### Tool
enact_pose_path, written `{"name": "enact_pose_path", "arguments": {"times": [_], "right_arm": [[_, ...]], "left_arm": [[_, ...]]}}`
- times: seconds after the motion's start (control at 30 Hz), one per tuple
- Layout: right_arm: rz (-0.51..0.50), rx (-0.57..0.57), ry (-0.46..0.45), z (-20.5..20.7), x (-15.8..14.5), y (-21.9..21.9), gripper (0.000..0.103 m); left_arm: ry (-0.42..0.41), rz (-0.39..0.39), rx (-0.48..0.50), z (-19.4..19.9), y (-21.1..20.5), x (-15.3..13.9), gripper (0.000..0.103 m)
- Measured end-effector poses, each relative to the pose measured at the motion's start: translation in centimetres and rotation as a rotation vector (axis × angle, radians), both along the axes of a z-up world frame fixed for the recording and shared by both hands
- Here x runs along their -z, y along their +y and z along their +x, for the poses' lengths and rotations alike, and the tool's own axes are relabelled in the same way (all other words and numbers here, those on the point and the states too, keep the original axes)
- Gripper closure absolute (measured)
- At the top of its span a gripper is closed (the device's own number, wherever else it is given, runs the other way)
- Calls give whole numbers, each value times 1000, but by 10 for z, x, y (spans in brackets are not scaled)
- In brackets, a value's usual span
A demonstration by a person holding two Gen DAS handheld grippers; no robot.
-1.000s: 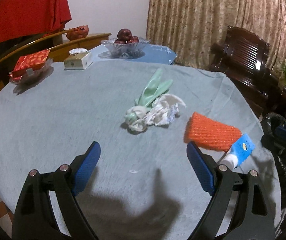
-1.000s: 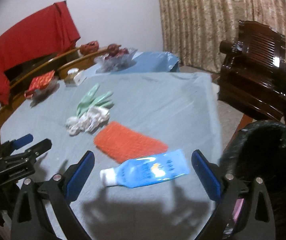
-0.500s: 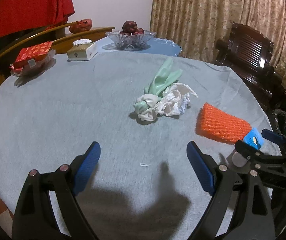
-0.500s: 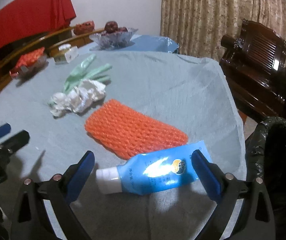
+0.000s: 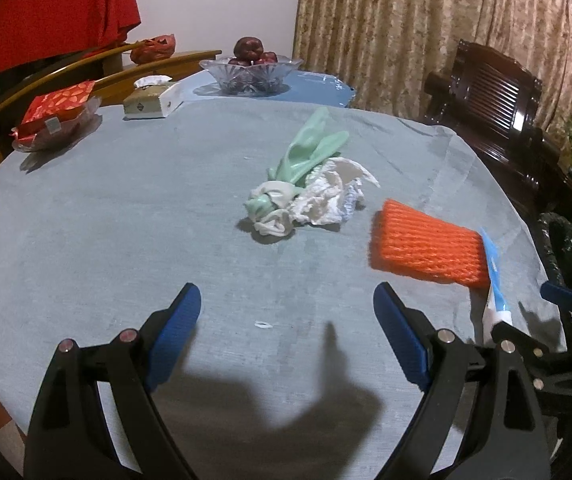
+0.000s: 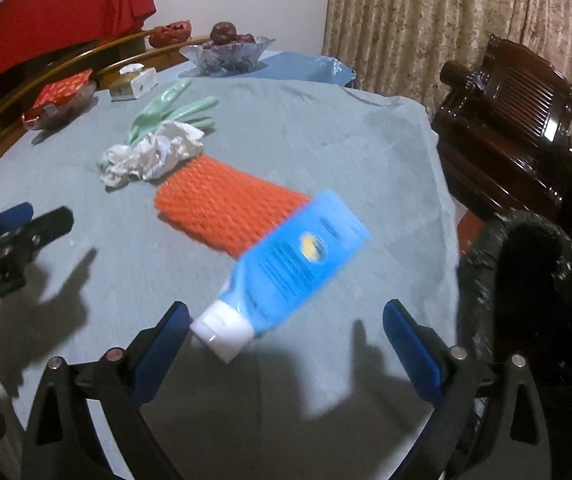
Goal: Collect trash
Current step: 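Grasp the blue hand-cream tube by its cap end with the right tool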
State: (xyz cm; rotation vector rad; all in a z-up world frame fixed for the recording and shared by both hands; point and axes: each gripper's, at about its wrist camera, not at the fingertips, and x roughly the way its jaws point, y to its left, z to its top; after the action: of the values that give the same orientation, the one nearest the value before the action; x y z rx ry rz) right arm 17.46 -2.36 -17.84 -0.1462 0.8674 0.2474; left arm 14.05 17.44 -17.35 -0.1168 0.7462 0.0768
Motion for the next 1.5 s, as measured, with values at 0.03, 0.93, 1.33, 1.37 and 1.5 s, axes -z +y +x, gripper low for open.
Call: {"name": "enact_pose_path", "arguments": {"times": [0.03,0.93,1.33,1.37,1.5], "right_arm": [[-7,3,0,-3,0,-4,8],[103,34,90,13,10,1,69],[200,61,123,27,14,-1,58],[196,62,121,29,13,-1,60],[158,67,99,30,11,-2,68]], "left_arm": [[0,-1,3,0,-1,0,17],[16,-11,18,3,-8,5,17],[13,5,45,7,-18,4,17],[12,5,44,8,-19,4,17],[10,2,44,9,-19,3,17]]}}
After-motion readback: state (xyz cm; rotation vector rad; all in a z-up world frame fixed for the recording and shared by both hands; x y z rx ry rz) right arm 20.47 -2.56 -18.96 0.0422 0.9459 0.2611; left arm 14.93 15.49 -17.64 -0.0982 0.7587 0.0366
